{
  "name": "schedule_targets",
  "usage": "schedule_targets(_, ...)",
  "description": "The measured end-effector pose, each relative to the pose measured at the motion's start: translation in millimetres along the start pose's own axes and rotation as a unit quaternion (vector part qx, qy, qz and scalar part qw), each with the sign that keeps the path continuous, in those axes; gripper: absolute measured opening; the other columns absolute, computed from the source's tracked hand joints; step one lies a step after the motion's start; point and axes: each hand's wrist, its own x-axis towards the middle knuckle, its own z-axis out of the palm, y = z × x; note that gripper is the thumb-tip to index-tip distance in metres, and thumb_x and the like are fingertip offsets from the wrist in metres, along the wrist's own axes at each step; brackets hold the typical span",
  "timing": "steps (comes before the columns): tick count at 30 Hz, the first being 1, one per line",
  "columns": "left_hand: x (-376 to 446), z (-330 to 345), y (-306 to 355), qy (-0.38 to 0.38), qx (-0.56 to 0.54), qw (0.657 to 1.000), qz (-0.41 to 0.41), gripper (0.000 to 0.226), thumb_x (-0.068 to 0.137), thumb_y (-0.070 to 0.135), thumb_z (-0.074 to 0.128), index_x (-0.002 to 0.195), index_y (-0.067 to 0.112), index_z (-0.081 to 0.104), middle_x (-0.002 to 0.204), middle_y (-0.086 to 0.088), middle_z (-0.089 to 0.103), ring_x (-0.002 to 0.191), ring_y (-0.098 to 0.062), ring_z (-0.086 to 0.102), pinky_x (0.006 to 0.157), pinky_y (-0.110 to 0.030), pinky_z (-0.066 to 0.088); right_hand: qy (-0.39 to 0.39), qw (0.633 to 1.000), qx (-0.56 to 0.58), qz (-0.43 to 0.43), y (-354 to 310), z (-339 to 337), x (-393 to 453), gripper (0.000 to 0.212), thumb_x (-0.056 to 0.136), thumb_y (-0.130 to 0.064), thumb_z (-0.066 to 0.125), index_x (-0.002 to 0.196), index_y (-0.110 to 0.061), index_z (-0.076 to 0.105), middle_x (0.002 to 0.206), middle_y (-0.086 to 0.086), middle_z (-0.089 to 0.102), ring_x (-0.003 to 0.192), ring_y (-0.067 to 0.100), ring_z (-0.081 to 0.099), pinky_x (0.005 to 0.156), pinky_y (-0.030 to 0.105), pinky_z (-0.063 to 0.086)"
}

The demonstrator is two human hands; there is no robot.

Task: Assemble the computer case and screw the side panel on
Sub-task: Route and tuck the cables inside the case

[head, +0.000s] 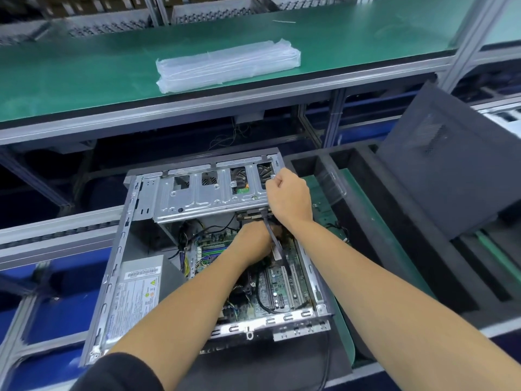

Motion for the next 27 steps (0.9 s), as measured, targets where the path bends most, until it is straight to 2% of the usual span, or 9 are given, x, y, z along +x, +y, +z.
schedule_targets(4, 2.0, 3.0, -8.6, -0.005, -0.063, 0.996, -0.068, 0.013, 0.087, 0.008, 0.050, 0.083, 0.004, 0.062, 0.082, -0.014, 0.065, 0.079, -0.033, 0.059, 0.060, -0.034, 0.042, -0.002, 1.000, -0.008, 0.003, -1.3, -0.2, 0.3, 0.020, 0.091, -0.017, 0.049, 0.073, -0.012, 0.042, 0.070, 0.004, 0.050, 0.061, 0.018, 0.040, 0.053, 0.034, 0.031)
schedule_targets(6, 3.8, 2.6, -9.1, -0.008, -0.093, 0.991, -0.096, 0.012, 0.087, 0.012, 0.053, 0.087, 0.006, 0.062, 0.086, -0.014, 0.066, 0.083, -0.034, 0.060, 0.061, -0.032, 0.041, -0.002, 1.000, -0.008, 0.005, -1.4, 0.2, 0.4, 0.020, 0.091, -0.017, 0.050, 0.074, -0.012, 0.042, 0.070, 0.004, 0.050, 0.062, 0.018, 0.040, 0.053, 0.034, 0.032)
schedule_targets(8, 5.1, 2.3, -11.5, -0.004, -0.125, 0.985, -0.118, 0.016, 0.088, 0.022, 0.058, 0.095, 0.009, 0.064, 0.095, -0.013, 0.067, 0.090, -0.033, 0.060, 0.069, -0.034, 0.046, -0.003, 1.000, -0.008, 0.006, -1.9, 0.3, 0.2, 0.019, 0.092, -0.017, 0.050, 0.075, -0.011, 0.044, 0.071, 0.004, 0.051, 0.063, 0.019, 0.041, 0.055, 0.034, 0.034)
schedule_targets(11, 5.3, 4.0, -16.5, -0.018, -0.167, 0.978, -0.124, 0.020, 0.089, 0.023, 0.058, 0.104, 0.013, 0.065, 0.106, -0.010, 0.067, 0.100, -0.031, 0.059, 0.083, -0.038, 0.049, -0.003, 1.000, -0.009, 0.004, -2.3, -0.1, -0.2, 0.017, 0.092, -0.017, 0.049, 0.076, -0.010, 0.045, 0.072, 0.005, 0.051, 0.064, 0.019, 0.041, 0.055, 0.034, 0.034)
schedule_targets(15, 5.3, 1.5, -14.7, -0.026, -0.192, 0.976, -0.100, 0.015, 0.089, 0.014, 0.055, 0.101, 0.012, 0.063, 0.104, -0.008, 0.067, 0.096, -0.028, 0.059, 0.082, -0.037, 0.049, 0.000, 1.000, -0.007, 0.001, -2.4, -0.6, -0.5, 0.018, 0.092, -0.016, 0.049, 0.075, -0.011, 0.045, 0.069, 0.002, 0.049, 0.061, 0.017, 0.040, 0.054, 0.034, 0.033)
schedule_targets(17, 5.0, 0.4, -11.1, -0.037, -0.157, 0.984, -0.075, 0.015, 0.087, 0.007, 0.050, 0.095, 0.013, 0.061, 0.096, -0.009, 0.065, 0.086, -0.029, 0.058, 0.070, -0.034, 0.048, -0.001, 1.000, -0.009, 0.000, -2.3, -0.3, -0.3, 0.019, 0.092, -0.017, 0.049, 0.075, -0.012, 0.044, 0.068, 0.001, 0.049, 0.060, 0.016, 0.040, 0.053, 0.033, 0.033)
schedule_targets(19, 4.7, -1.3, -5.8, -0.052, -0.083, 0.994, -0.054, 0.017, 0.084, 0.003, 0.046, 0.096, 0.006, 0.059, 0.090, -0.015, 0.061, 0.076, -0.033, 0.057, 0.058, -0.033, 0.043, -0.001, 1.000, -0.013, 0.000, -2.4, -0.2, -0.1, 0.019, 0.092, -0.017, 0.050, 0.075, -0.012, 0.044, 0.068, 0.000, 0.049, 0.060, 0.016, 0.041, 0.052, 0.032, 0.032)
schedule_targets(23, 5.4, -2.8, -0.9, -0.045, -0.004, 0.999, -0.016, 0.027, 0.079, -0.003, 0.046, 0.102, 0.002, 0.059, 0.090, -0.016, 0.061, 0.080, -0.034, 0.058, 0.057, -0.034, 0.041, 0.001, 1.000, -0.015, -0.003, -2.6, 0.2, -0.3, 0.018, 0.092, -0.017, 0.050, 0.076, -0.010, 0.047, 0.069, 0.000, 0.050, 0.061, 0.015, 0.042, 0.053, 0.032, 0.034)
schedule_targets(27, 6.0, -3.6, 3.0, -0.040, 0.019, 0.999, 0.000, 0.017, 0.082, 0.000, 0.046, 0.094, 0.005, 0.057, 0.080, -0.012, 0.058, 0.077, -0.032, 0.058, 0.057, -0.031, 0.036, 0.002, 1.000, -0.017, -0.002, -2.0, 0.0, -0.6, 0.019, 0.092, -0.017, 0.050, 0.075, -0.012, 0.046, 0.067, -0.002, 0.049, 0.059, 0.013, 0.040, 0.051, 0.030, 0.031)
